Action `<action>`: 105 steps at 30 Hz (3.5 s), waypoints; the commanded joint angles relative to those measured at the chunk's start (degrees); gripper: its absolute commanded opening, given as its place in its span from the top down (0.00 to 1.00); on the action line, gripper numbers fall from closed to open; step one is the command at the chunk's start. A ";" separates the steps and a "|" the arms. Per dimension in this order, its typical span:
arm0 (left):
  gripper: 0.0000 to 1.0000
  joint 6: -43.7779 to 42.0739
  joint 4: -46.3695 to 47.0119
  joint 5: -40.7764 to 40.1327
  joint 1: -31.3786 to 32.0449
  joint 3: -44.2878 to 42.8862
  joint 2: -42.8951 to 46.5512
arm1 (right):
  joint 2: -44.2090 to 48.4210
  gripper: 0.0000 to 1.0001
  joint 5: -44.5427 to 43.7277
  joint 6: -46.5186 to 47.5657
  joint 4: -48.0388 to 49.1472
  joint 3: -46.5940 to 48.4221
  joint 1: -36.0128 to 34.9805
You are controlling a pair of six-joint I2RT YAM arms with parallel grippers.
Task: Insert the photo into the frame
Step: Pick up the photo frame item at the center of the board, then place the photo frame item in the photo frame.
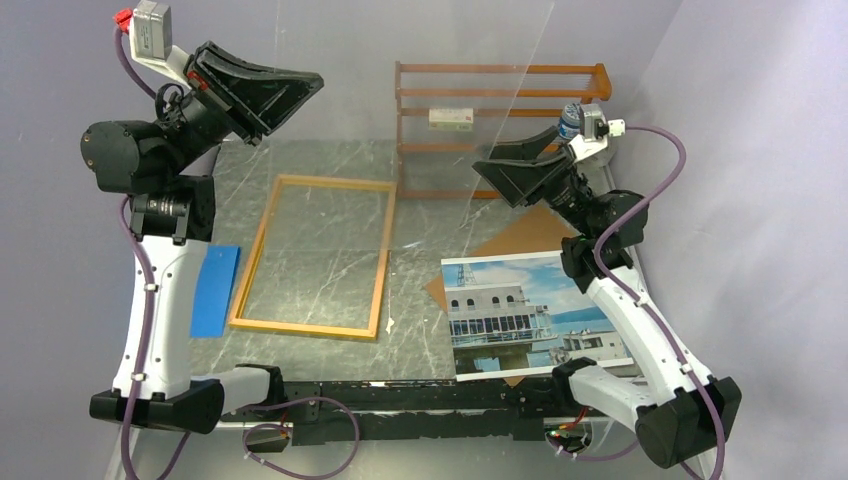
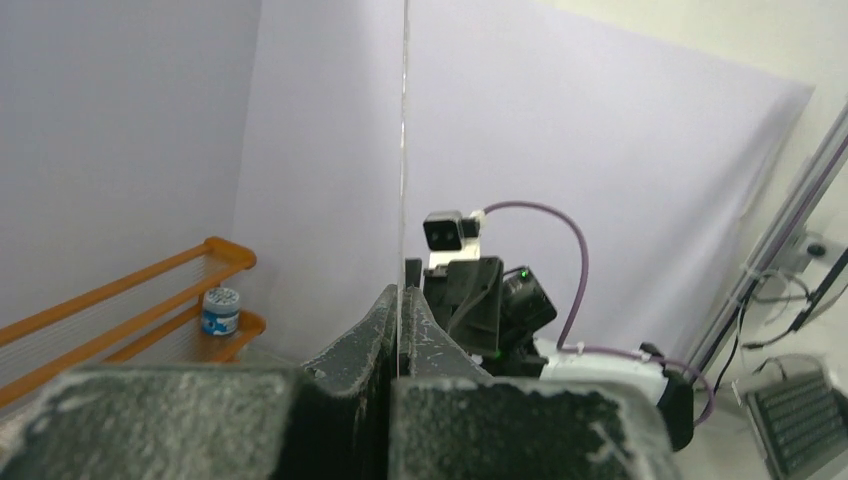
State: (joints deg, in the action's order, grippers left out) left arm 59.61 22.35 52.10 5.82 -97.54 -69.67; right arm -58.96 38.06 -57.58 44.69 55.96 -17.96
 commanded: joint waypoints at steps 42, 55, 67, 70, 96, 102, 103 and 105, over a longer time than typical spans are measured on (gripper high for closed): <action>0.06 -35.78 -67.45 -45.56 -17.32 18.06 -10.03 | -3.79 1.00 -11.78 1.18 -31.17 1.57 -5.29; 0.08 -37.86 -59.73 -33.48 -26.95 17.05 -36.07 | -13.70 1.00 -11.71 0.98 -28.14 6.31 -12.55; 0.29 -35.66 -60.16 -39.94 -26.92 20.96 -40.58 | -23.71 1.00 -12.35 -0.84 -27.50 11.33 -15.82; 0.34 -33.38 -61.39 -44.25 -26.93 21.74 -41.94 | -25.68 1.00 -12.68 -1.53 -27.70 12.47 -16.23; 0.48 -31.14 -60.22 -36.47 -26.98 36.78 -24.13 | -33.34 1.00 -10.31 -7.89 -22.22 8.65 -18.30; 0.21 -33.41 -58.91 -41.51 -27.00 27.90 -26.07 | -34.29 1.00 -8.97 -6.07 -22.89 9.93 -18.26; 0.18 -33.75 -58.24 -41.97 -26.95 26.79 -27.03 | -34.61 1.00 -8.74 -5.53 -23.37 10.52 -18.28; 0.13 -34.52 -57.07 -43.09 -26.92 24.35 -30.13 | -35.03 1.00 -8.26 -4.42 -24.36 11.58 -18.34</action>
State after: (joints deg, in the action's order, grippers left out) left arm 27.62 -37.45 12.78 -21.15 -68.73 -96.49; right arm -93.36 27.66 -64.01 17.21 64.03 -36.05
